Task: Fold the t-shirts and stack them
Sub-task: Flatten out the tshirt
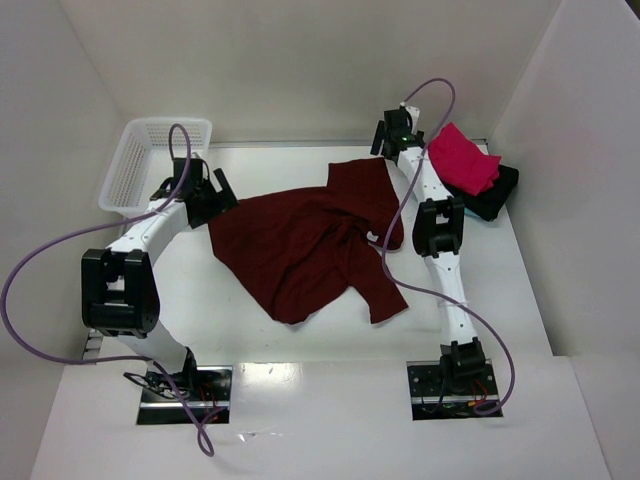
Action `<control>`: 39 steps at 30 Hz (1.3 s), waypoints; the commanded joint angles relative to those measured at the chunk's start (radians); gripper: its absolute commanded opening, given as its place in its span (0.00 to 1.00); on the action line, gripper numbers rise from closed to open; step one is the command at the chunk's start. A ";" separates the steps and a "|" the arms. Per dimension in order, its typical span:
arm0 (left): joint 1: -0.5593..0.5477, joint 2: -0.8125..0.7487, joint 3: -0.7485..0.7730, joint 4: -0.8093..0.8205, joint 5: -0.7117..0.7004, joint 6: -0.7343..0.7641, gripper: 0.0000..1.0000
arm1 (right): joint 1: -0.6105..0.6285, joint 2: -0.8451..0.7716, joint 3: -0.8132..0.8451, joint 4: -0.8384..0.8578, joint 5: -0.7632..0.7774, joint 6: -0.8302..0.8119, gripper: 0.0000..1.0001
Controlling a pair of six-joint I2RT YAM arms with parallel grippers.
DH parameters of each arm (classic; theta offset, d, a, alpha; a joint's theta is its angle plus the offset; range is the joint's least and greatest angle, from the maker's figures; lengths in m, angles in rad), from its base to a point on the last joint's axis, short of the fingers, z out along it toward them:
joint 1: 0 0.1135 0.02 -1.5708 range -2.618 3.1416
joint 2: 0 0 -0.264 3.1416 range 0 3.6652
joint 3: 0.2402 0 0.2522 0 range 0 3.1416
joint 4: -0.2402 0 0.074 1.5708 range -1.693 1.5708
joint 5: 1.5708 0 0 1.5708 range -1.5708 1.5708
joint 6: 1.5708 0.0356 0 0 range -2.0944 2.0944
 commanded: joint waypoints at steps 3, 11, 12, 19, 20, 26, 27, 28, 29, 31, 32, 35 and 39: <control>0.013 0.019 0.015 0.028 -0.045 -0.004 1.00 | 0.010 0.055 0.051 -0.020 -0.052 -0.022 0.92; 0.022 0.008 0.004 0.028 -0.071 -0.013 1.00 | 0.010 0.090 0.090 -0.020 -0.119 -0.034 0.85; 0.022 0.008 -0.004 0.028 -0.071 -0.013 1.00 | 0.010 0.090 0.090 -0.020 -0.119 -0.034 0.81; 0.038 -0.001 -0.016 0.008 -0.092 -0.013 1.00 | 0.010 0.090 0.090 -0.029 -0.167 -0.064 0.50; 0.040 -0.001 -0.016 0.008 -0.092 -0.013 1.00 | 0.010 0.090 0.090 -0.029 -0.173 -0.071 0.50; 0.049 0.008 -0.016 0.008 -0.083 -0.004 1.00 | 0.010 0.090 0.072 -0.052 -0.185 -0.095 0.41; 0.049 0.008 -0.016 0.008 -0.083 -0.004 1.00 | 0.010 0.090 0.072 -0.061 -0.185 -0.096 0.38; 0.049 0.008 -0.016 0.008 -0.083 -0.004 1.00 | 0.010 0.090 0.072 -0.061 -0.185 -0.104 0.34; 0.049 0.008 -0.016 0.008 -0.083 -0.004 1.00 | 0.010 0.090 0.072 -0.069 -0.185 -0.104 0.28; 0.049 0.015 -0.016 0.008 -0.083 -0.004 1.00 | 0.010 0.090 0.063 -0.070 -0.185 -0.104 0.19; 0.049 0.017 -0.016 0.008 -0.083 -0.004 1.00 | 0.010 0.090 0.063 -0.070 -0.185 -0.104 0.14; 0.049 0.022 -0.016 0.008 -0.083 -0.004 1.00 | 0.010 0.090 0.063 -0.074 -0.185 -0.104 0.00; 0.049 0.037 -0.016 -0.002 -0.083 -0.004 1.00 | 0.010 0.054 0.048 -0.090 -0.154 -0.104 0.00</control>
